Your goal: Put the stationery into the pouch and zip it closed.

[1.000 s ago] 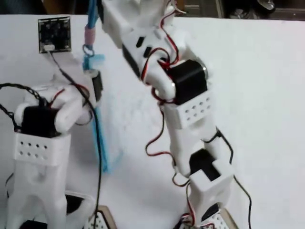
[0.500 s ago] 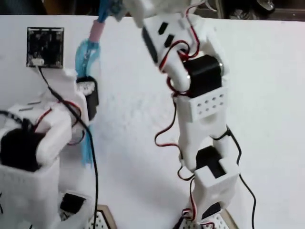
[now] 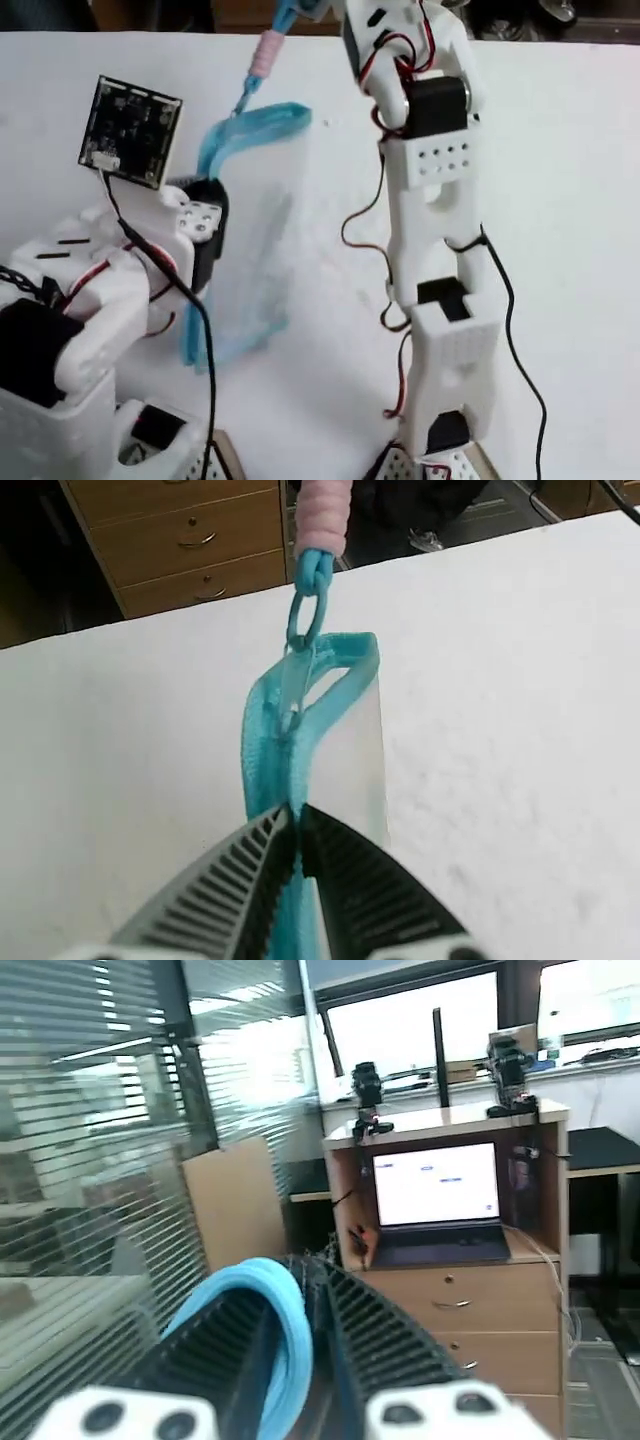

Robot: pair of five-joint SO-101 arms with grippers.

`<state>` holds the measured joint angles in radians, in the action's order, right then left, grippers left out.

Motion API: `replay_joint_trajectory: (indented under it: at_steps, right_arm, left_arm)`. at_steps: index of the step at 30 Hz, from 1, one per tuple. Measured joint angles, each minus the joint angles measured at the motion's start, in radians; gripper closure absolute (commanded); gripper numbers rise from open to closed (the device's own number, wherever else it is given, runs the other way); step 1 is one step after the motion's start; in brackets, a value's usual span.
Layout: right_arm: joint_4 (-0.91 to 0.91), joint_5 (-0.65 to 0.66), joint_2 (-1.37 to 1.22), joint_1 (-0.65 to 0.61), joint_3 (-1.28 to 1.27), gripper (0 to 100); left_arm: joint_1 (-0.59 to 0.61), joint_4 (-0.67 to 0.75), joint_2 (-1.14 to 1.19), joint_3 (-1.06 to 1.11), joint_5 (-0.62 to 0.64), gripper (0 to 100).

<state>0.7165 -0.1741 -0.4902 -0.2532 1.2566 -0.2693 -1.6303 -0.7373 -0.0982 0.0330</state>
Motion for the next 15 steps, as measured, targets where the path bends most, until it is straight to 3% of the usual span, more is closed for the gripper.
replay_joint_trajectory:
  at_steps: [15]
  right_arm:
    - [-0.092, -0.003, -0.353, 0.218, 0.002, 98.2]
  left_arm:
    - [-0.002, -0.146, 0.003, -0.321, 0.000, 98]
